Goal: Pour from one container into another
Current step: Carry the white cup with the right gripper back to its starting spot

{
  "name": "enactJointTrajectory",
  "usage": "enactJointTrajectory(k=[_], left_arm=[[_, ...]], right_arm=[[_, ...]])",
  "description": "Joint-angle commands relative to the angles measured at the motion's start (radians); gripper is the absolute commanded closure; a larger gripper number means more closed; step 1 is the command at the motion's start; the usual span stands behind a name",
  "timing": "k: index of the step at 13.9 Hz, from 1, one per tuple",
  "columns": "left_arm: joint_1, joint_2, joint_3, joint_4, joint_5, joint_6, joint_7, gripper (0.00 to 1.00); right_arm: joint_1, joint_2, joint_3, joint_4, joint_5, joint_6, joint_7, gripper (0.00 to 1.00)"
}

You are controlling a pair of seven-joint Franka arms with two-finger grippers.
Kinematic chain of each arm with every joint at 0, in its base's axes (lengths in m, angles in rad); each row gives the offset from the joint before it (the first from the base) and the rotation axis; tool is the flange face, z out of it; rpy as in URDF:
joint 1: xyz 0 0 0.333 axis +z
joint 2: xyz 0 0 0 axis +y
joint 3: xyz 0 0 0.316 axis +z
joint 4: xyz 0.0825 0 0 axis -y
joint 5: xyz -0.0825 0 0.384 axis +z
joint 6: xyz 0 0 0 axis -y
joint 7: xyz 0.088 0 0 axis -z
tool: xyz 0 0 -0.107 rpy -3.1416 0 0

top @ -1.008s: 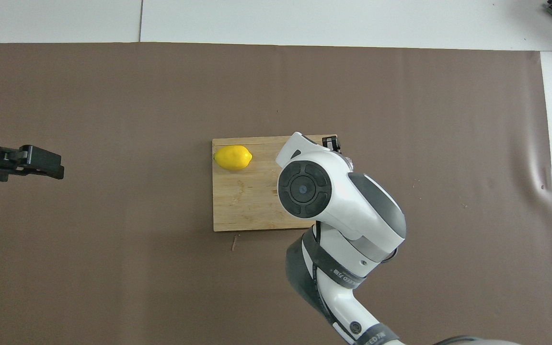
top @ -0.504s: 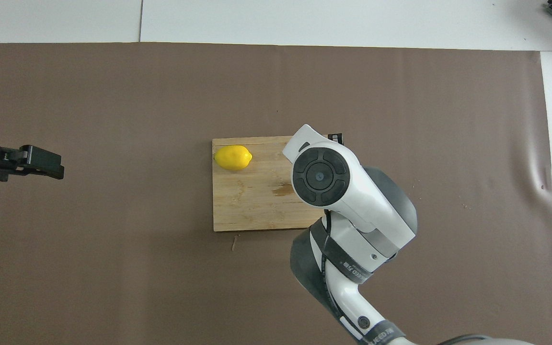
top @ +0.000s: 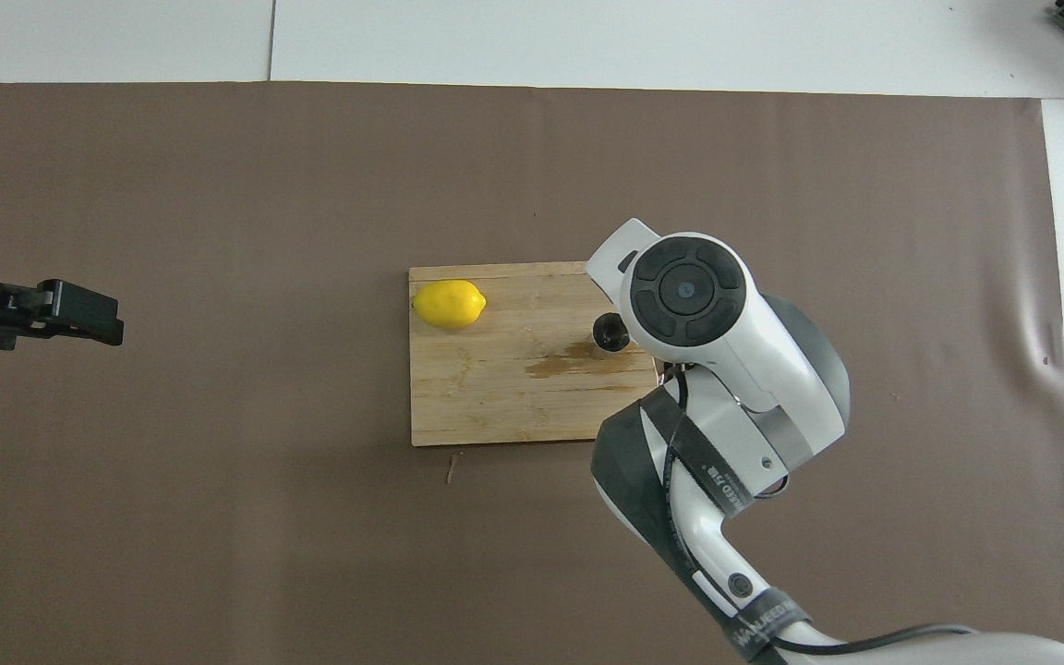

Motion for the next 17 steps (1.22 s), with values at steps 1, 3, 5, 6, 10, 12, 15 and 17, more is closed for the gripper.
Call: enactJointTrajectory(k=[1, 3, 5, 6, 10, 12, 15, 17], left_arm=[[0.002, -0.021, 0.001, -0.016, -0.002, -0.007, -0.005, 0.00], [0.002, -0.021, 0.001, -0.016, -0.002, -0.007, -0.005, 0.00], [0.002, -0.021, 0.001, -0.016, -0.002, -0.007, -0.005, 0.00], [0.002, -0.021, 0.001, -0.016, -0.002, -0.007, -0.005, 0.00], [0.002, -0.019, 0.001, -0.016, -0.002, -0.007, -0.005, 0.00], [0.002, -0.019, 0.001, -0.016, -0.002, -0.007, -0.005, 0.00], [0.002, -0.021, 0.001, -0.016, -0.002, -0.007, -0.005, 0.00], [0.002, -0.019, 0.001, -0.016, -0.002, -0.007, -0.005, 0.00]], right_arm=[[-0.068, -0.006, 0.010, -0.009, 0.073, -0.011, -0.102, 1.00], [-0.131, -0.012, 0.009, -0.047, 0.164, -0.001, -0.204, 1.00], [-0.205, -0.027, 0.010, -0.102, 0.228, 0.016, -0.311, 1.00], [-0.234, -0.037, 0.010, -0.136, 0.286, 0.057, -0.382, 1.00], [-0.366, -0.083, 0.009, -0.310, 0.510, 0.231, -0.656, 1.00], [-0.438, -0.090, 0.009, -0.344, 0.560, 0.249, -0.773, 1.00], [-0.516, -0.089, 0.009, -0.371, 0.603, 0.265, -0.921, 1.00], [-0.552, -0.086, 0.009, -0.412, 0.667, 0.309, -1.016, 1.00]])
